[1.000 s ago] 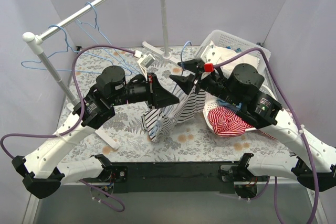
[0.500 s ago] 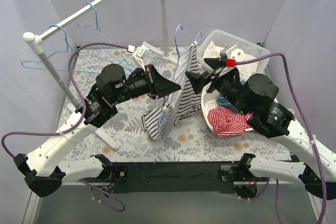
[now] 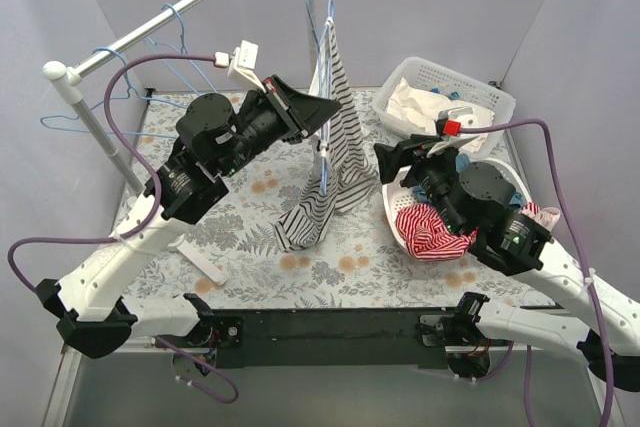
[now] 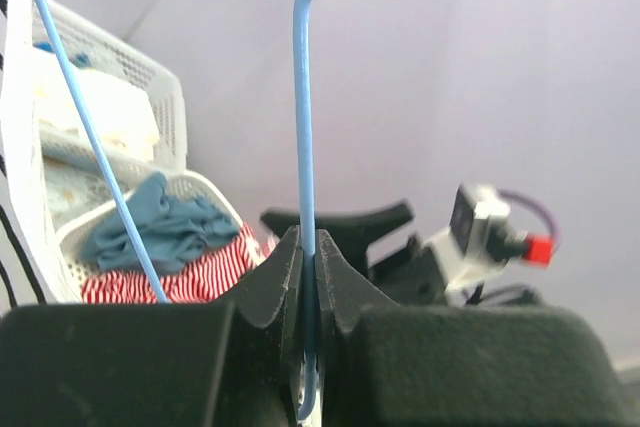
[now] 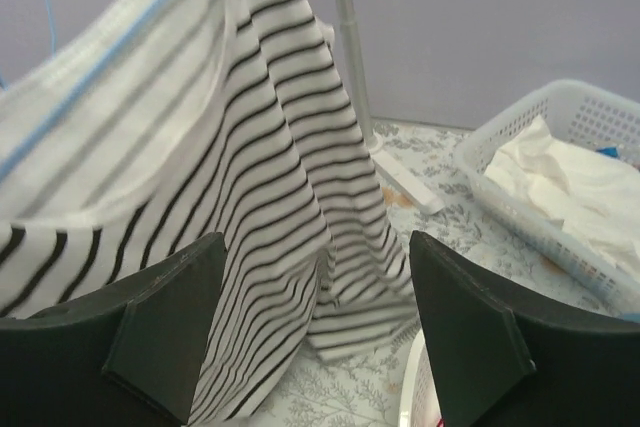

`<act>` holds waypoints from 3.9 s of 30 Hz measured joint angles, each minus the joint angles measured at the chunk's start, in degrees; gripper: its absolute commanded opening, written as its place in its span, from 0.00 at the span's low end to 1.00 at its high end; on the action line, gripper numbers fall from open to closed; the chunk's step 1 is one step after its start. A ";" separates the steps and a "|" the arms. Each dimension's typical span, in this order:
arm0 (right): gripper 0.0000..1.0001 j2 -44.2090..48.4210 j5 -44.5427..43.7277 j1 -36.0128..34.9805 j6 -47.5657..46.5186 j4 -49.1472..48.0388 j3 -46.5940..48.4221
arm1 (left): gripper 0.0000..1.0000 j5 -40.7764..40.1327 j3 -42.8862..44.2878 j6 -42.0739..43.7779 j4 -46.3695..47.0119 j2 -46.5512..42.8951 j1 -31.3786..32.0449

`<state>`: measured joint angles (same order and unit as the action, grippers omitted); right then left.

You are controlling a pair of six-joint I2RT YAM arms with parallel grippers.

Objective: Place the tank top on the hanger

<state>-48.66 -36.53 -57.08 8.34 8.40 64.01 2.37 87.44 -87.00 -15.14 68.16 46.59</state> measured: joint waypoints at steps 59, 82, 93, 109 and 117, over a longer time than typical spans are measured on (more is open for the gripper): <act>0.80 -5.27 14.45 0.00 17.20 -8.04 -28.35 | 0.00 -37.97 39.28 -7.32 1.01 42.25 -8.26; 0.80 -4.92 14.86 0.00 17.25 -7.93 -29.07 | 0.30 -33.07 34.60 -10.58 -0.70 42.80 -11.98; 0.82 -2.99 14.91 0.00 16.98 -7.78 -29.20 | 0.72 -29.22 25.33 -6.80 -0.02 36.98 -11.10; 0.83 -0.63 14.10 0.00 15.74 -5.22 -28.48 | 0.82 -34.97 20.15 5.20 2.32 26.71 -4.96; 0.84 5.44 9.49 0.00 15.02 -0.09 -25.27 | 0.90 -33.44 16.35 16.20 0.79 24.83 5.25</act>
<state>-43.22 -27.05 -57.08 23.35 8.32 38.74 -31.07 103.79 -70.81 -14.35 92.99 51.83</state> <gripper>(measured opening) 0.833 0.882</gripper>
